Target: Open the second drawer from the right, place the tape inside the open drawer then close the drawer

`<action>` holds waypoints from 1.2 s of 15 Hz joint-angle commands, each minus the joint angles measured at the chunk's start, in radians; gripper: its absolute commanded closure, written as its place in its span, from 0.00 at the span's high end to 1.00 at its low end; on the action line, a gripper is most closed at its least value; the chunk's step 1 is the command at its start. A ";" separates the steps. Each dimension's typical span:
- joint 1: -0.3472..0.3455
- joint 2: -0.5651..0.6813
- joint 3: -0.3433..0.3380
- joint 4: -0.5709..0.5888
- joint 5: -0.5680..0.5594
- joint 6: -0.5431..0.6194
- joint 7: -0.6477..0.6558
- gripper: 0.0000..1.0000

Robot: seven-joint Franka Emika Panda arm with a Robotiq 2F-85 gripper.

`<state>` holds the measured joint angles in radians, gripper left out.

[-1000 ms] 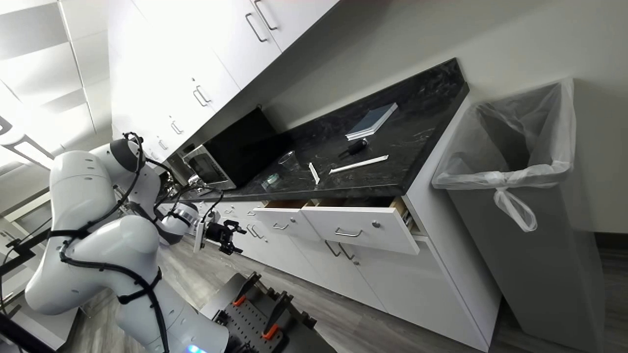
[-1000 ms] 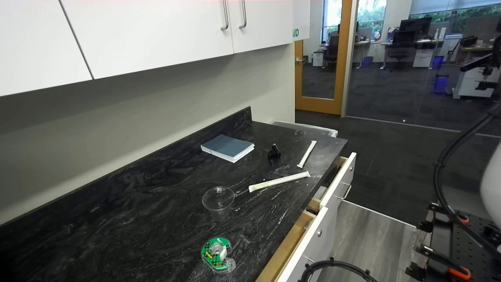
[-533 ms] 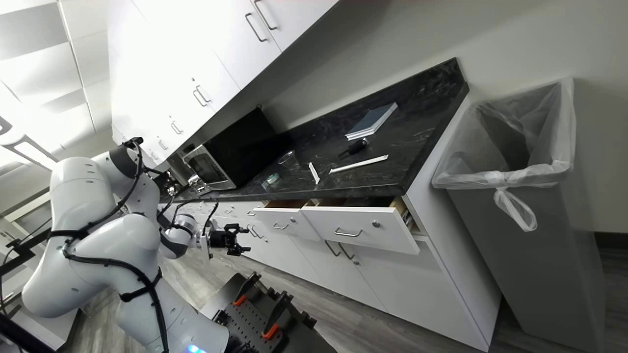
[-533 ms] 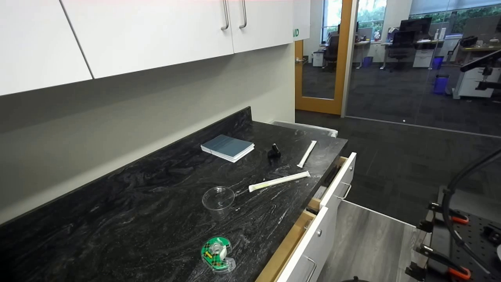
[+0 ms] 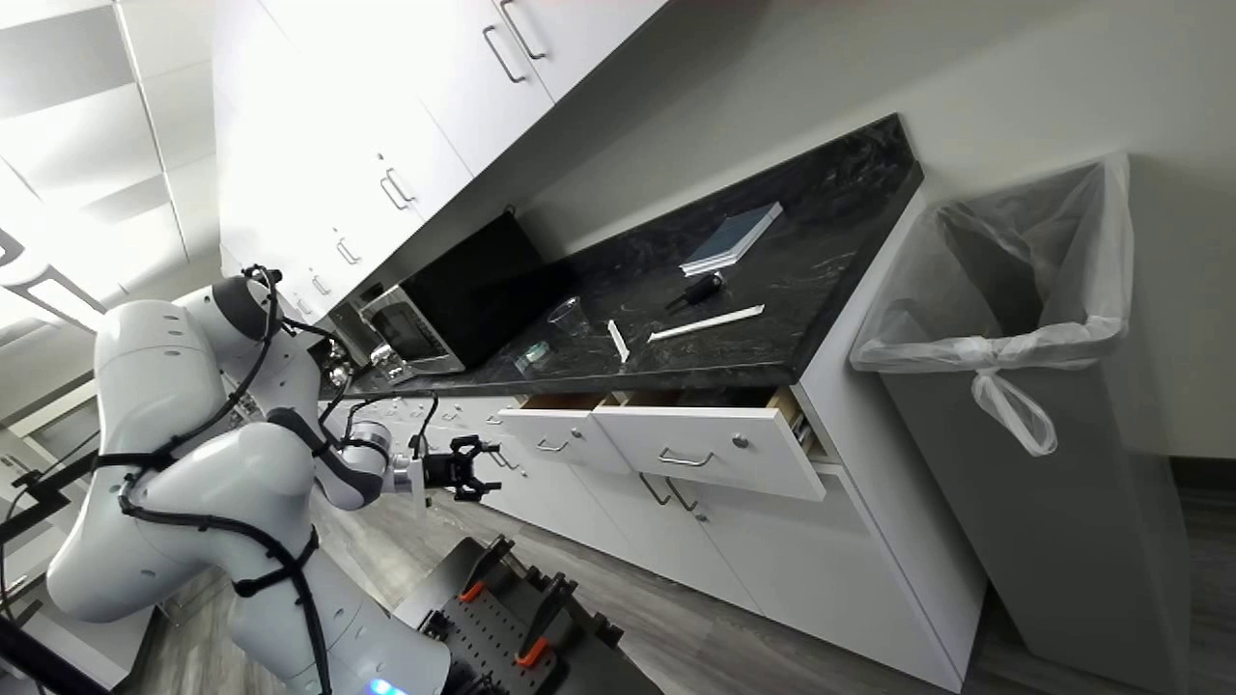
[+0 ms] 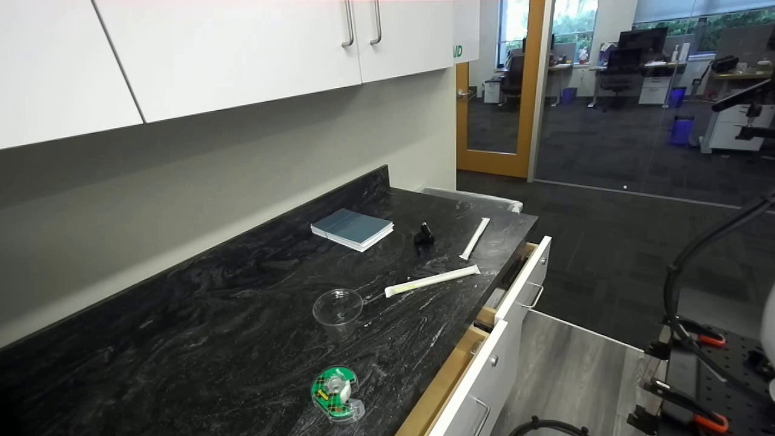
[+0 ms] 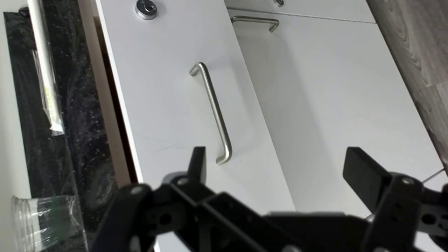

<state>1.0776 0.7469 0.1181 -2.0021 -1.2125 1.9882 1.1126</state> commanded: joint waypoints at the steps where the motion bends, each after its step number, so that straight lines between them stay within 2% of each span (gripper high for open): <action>1: -0.005 0.043 0.023 0.042 -0.012 -0.130 0.058 1.00; 5: -0.009 0.121 0.029 0.088 -0.014 -0.215 0.229 1.00; 8: -0.016 0.178 0.025 0.108 -0.060 -0.223 0.317 1.00; 11: -0.048 0.193 0.033 0.098 -0.151 -0.190 0.309 1.00; 13: -0.064 0.194 0.038 0.098 -0.187 -0.213 0.297 1.00; 18: -0.088 0.214 0.052 0.147 -0.198 -0.304 0.298 1.00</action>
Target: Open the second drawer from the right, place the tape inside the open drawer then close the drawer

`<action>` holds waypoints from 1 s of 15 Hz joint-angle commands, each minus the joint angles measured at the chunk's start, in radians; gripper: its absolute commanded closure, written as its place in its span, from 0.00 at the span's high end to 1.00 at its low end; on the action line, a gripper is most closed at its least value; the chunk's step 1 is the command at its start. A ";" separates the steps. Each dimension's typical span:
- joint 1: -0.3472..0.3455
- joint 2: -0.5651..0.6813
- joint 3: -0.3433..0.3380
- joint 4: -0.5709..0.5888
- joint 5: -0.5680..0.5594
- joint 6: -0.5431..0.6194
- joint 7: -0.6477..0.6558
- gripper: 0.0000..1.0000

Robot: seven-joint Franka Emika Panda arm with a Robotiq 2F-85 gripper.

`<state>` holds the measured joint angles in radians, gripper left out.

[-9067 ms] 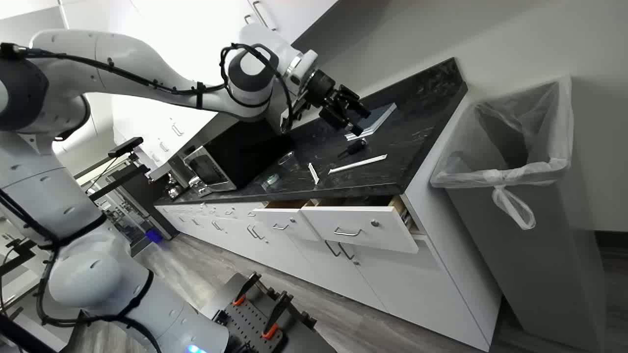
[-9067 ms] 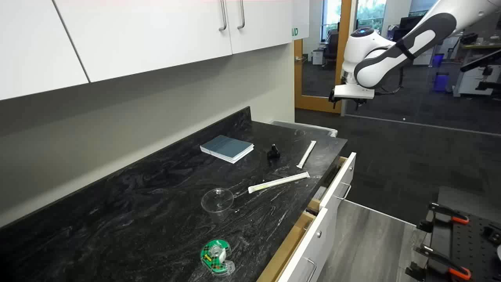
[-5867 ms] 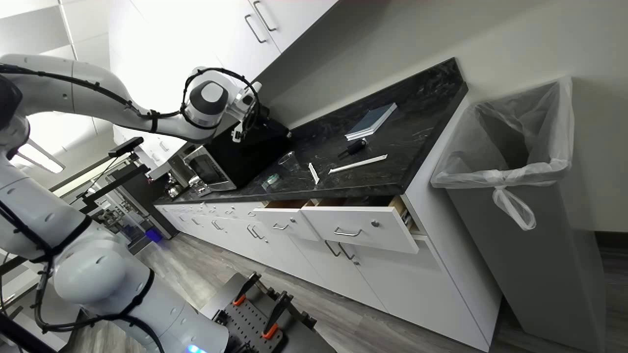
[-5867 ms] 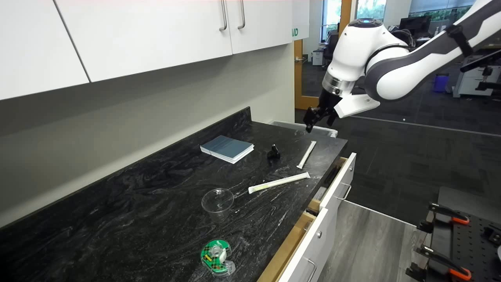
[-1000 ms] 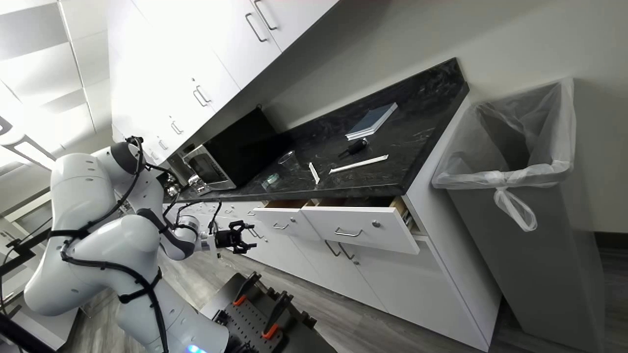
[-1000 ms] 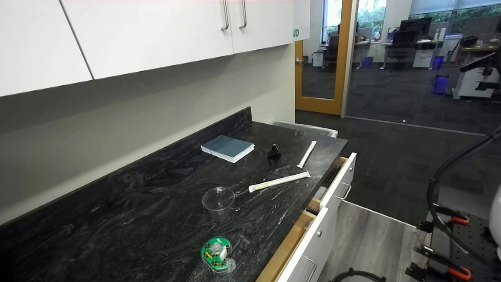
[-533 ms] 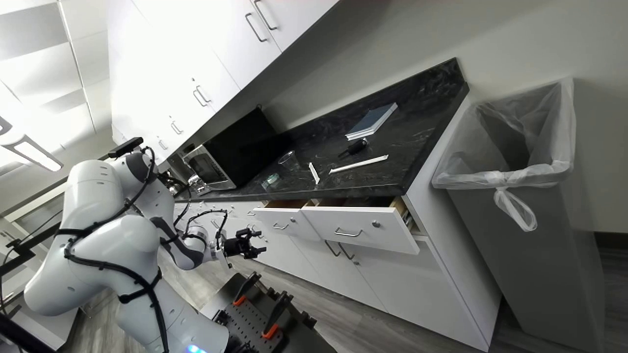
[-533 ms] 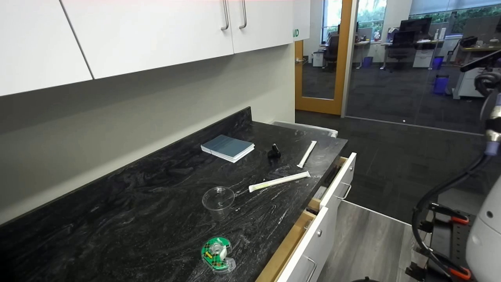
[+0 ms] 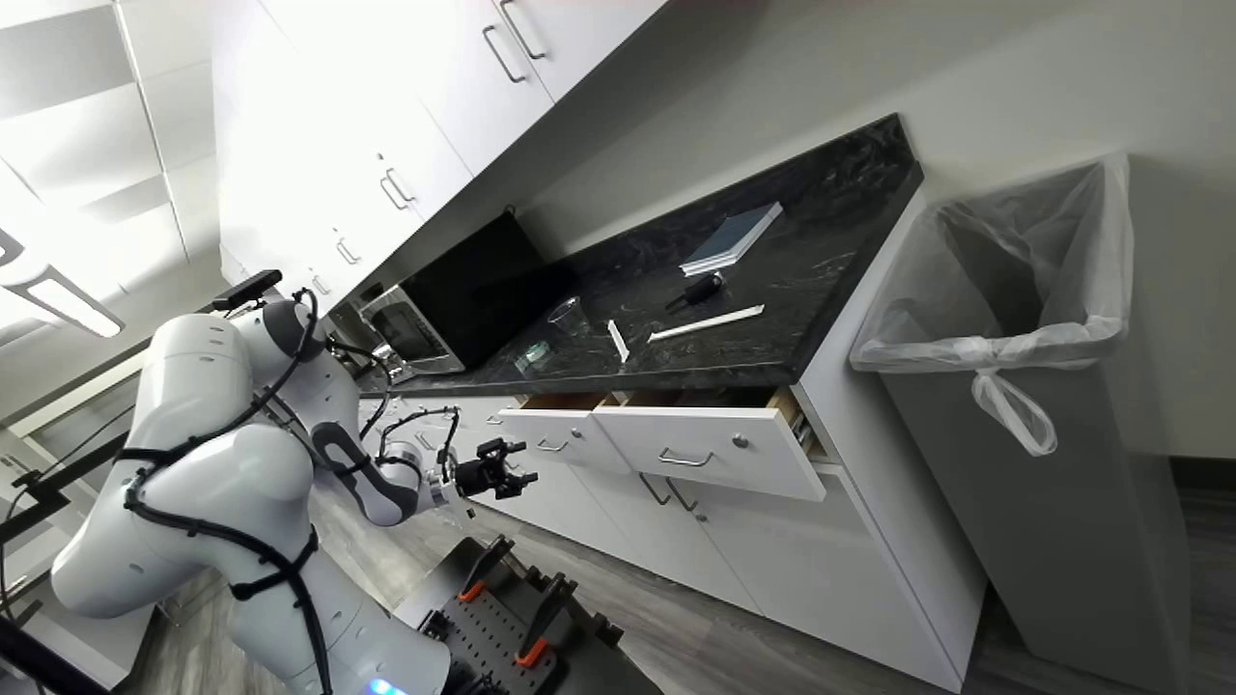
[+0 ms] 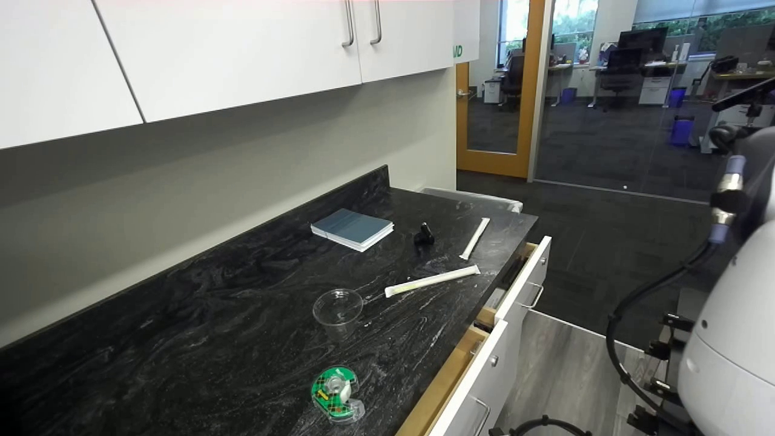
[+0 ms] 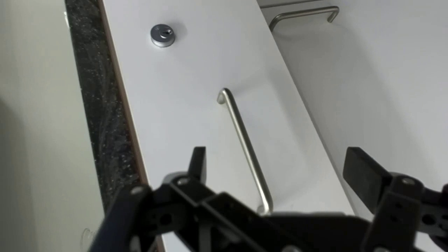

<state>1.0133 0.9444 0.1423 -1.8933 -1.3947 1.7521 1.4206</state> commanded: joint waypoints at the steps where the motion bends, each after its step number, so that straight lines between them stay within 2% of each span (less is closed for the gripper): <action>1: -0.027 0.020 0.031 0.049 -0.015 -0.085 -0.015 1.00; 4: -0.028 0.031 0.032 0.076 -0.025 -0.134 -0.027 1.00; 12: -0.078 0.049 0.040 0.082 -0.097 -0.139 -0.036 1.00; 13: -0.082 0.051 0.042 0.081 -0.102 -0.142 -0.036 0.75; 15: -0.089 0.057 0.049 0.083 -0.110 -0.145 -0.037 0.66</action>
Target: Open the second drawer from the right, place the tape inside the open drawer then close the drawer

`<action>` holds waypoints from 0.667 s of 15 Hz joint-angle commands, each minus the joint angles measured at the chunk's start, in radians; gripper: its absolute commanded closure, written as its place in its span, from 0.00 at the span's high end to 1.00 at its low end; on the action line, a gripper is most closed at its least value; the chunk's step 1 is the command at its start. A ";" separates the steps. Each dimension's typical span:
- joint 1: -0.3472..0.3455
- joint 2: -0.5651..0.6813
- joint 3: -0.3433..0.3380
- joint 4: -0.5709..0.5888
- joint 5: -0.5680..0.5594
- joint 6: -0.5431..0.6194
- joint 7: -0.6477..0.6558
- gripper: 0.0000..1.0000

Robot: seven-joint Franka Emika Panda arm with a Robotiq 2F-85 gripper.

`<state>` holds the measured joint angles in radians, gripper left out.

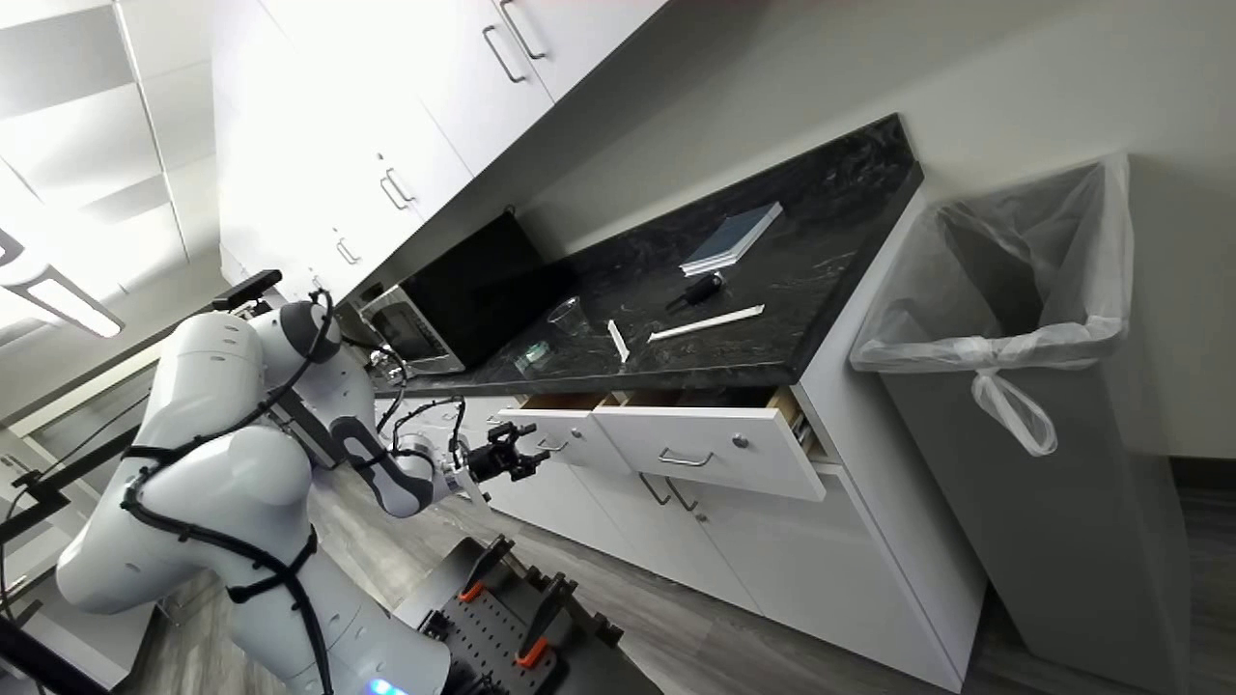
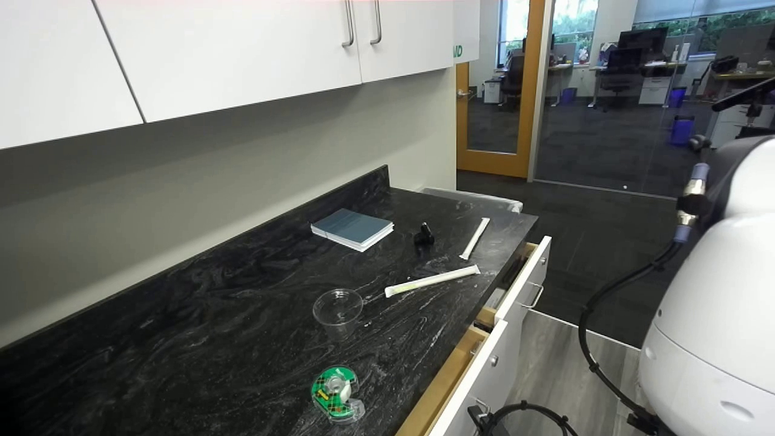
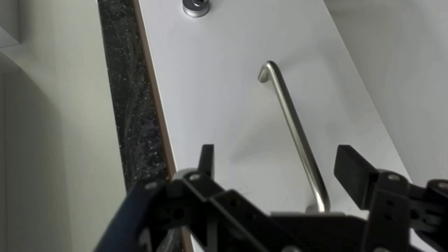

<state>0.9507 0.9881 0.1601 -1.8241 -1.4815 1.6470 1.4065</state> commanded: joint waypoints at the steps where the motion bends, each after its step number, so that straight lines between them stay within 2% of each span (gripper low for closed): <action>1: -0.029 0.016 0.036 0.015 -0.026 -0.043 -0.024 0.56; 8: -0.036 0.036 0.061 0.023 -0.034 -0.036 -0.021 0.04; 10: -0.038 0.042 0.066 0.024 -0.038 -0.036 -0.030 0.01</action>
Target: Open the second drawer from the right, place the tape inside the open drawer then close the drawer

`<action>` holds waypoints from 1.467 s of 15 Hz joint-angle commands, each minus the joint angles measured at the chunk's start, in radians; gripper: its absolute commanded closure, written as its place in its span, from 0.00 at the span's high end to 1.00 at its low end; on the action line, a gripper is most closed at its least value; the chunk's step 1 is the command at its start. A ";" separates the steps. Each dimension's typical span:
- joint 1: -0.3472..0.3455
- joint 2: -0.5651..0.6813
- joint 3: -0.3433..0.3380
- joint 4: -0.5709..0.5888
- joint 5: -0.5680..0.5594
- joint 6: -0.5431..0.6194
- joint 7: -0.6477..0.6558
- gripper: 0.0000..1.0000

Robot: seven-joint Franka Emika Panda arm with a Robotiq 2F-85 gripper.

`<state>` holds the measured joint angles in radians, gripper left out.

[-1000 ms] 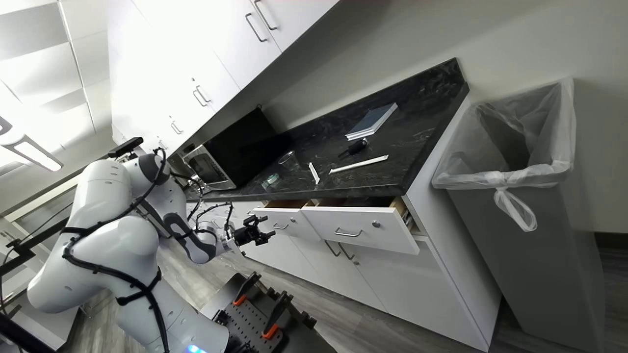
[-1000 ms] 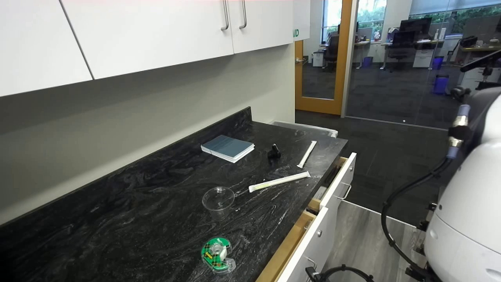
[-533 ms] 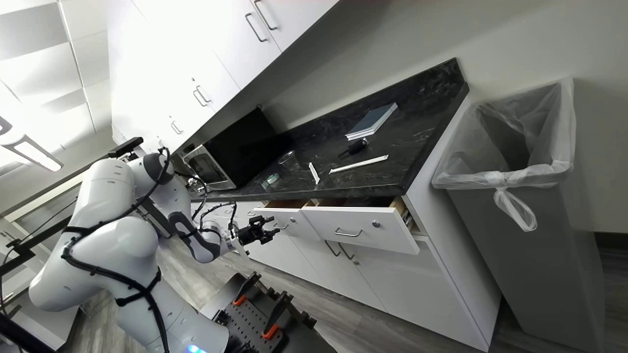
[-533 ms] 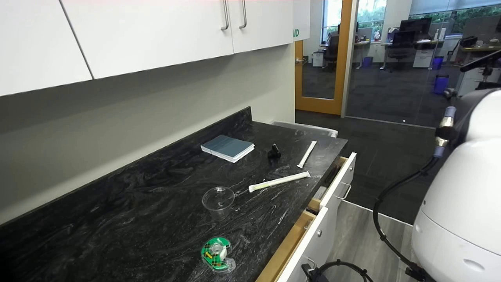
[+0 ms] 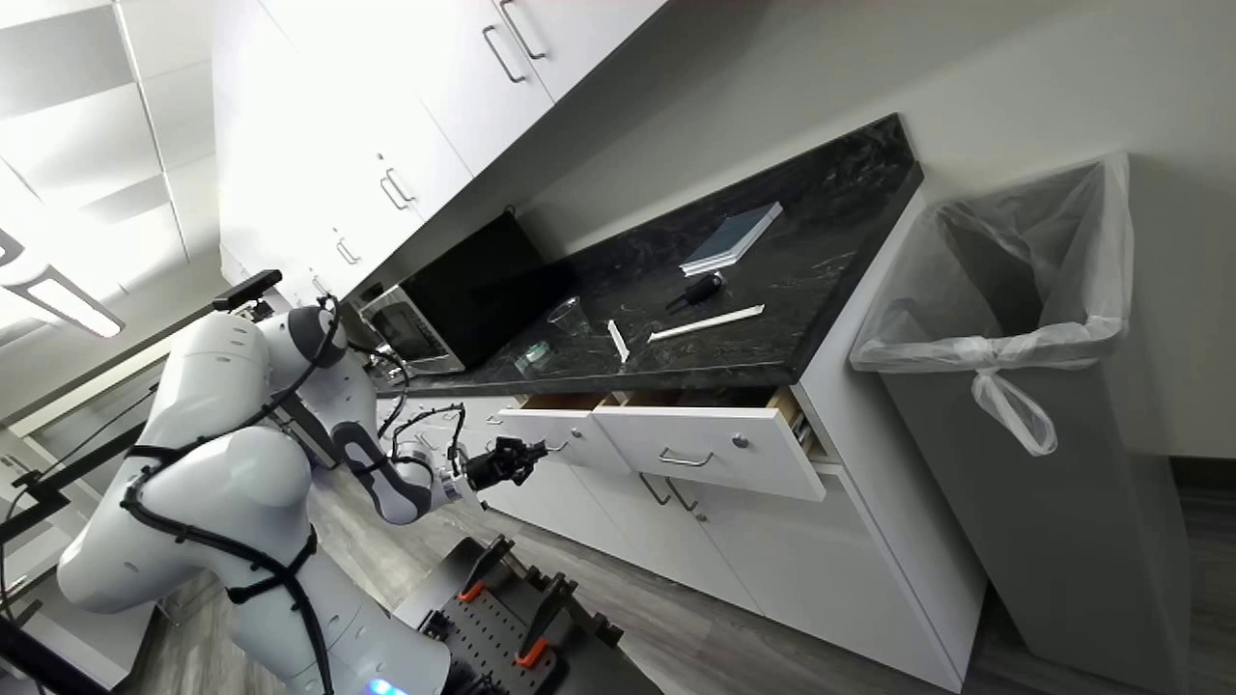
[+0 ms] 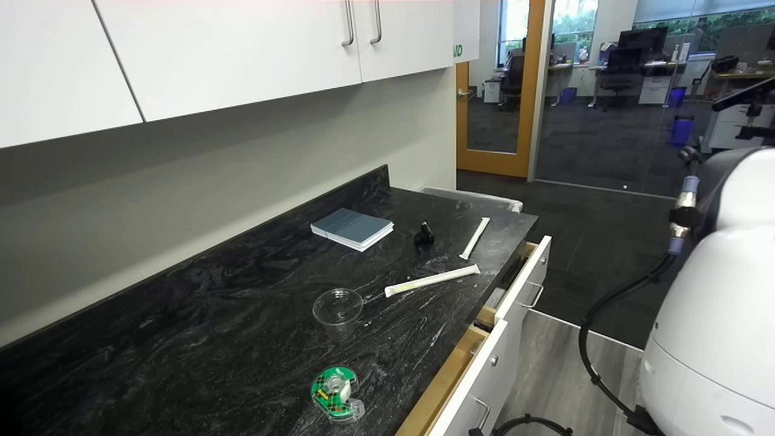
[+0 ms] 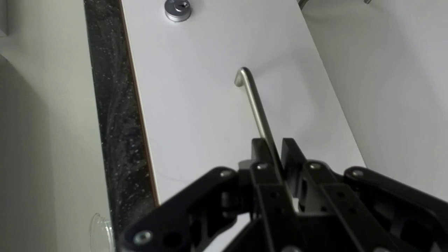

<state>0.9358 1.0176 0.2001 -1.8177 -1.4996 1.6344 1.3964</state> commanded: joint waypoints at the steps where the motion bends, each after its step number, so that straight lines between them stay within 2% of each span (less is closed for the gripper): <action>1: -0.025 0.014 0.028 0.016 -0.023 -0.023 -0.023 0.04; 9: -0.030 0.018 0.087 0.001 0.039 -0.033 -0.023 0.04; 22: 0.021 0.043 0.200 -0.001 0.221 -0.092 0.020 0.04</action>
<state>0.9382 1.0236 0.3582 -1.8410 -1.3249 1.4938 1.3660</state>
